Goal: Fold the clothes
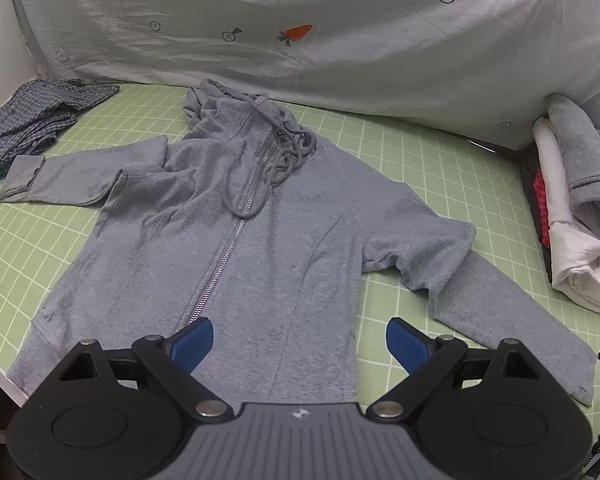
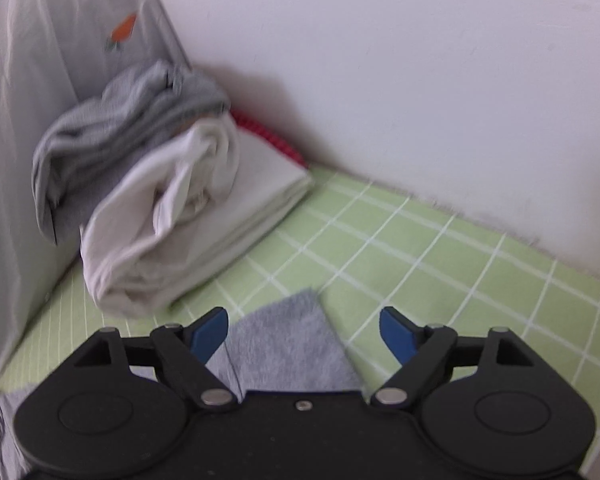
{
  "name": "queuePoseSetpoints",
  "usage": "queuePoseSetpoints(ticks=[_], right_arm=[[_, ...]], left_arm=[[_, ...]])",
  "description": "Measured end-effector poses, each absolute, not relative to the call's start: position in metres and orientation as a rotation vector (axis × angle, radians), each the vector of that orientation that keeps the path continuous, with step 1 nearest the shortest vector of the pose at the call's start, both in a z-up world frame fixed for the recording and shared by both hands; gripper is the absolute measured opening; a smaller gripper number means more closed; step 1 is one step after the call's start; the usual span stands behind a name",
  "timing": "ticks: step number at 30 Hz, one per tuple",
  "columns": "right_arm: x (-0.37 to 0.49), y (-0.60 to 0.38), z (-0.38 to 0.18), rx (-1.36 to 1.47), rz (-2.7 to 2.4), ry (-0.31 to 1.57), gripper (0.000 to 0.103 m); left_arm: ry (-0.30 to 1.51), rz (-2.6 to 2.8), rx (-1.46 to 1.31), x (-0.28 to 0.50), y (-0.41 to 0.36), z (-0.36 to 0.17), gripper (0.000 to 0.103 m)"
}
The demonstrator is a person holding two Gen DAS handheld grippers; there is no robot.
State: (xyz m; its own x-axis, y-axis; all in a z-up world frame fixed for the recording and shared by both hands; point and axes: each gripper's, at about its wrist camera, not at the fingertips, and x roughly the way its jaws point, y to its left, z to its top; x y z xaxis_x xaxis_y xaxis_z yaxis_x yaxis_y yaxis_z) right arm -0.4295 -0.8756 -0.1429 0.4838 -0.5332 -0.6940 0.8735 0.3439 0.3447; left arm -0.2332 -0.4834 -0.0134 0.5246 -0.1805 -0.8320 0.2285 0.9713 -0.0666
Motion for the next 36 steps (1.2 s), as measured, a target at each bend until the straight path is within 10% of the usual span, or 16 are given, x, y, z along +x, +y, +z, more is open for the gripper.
queuePoseSetpoints(ticks=[5,8,11,24,29,33,36], right_arm=[[-0.418,-0.874,-0.153,0.704,-1.008,0.570,0.086],[-0.423,-0.877,-0.152,0.650,-1.039,0.600,0.061],[-0.429,-0.881,-0.152,0.595,-1.069,0.630,0.009],[-0.456,-0.904,-0.148,0.402,-1.209,0.773,0.006],[-0.471,-0.894,-0.136,0.508,-1.241,0.707,0.073],[-0.460,-0.857,-0.129,0.489,-1.142,0.700,0.100],[-0.442,-0.819,-0.127,0.463,-1.058,0.725,0.101]], left_arm=[[0.982,-0.248,0.075,-0.236,-0.485,-0.013,0.093],[0.987,-0.241,0.075,-0.237,-0.483,-0.013,0.093],[0.985,-0.232,0.073,-0.236,-0.479,-0.011,0.093],[0.981,-0.203,0.087,-0.228,-0.450,-0.004,0.093],[0.972,-0.202,0.086,-0.229,-0.429,0.001,0.093],[0.973,-0.197,0.075,-0.224,-0.407,0.001,0.093],[0.967,-0.196,0.070,-0.214,-0.386,-0.002,0.093]])
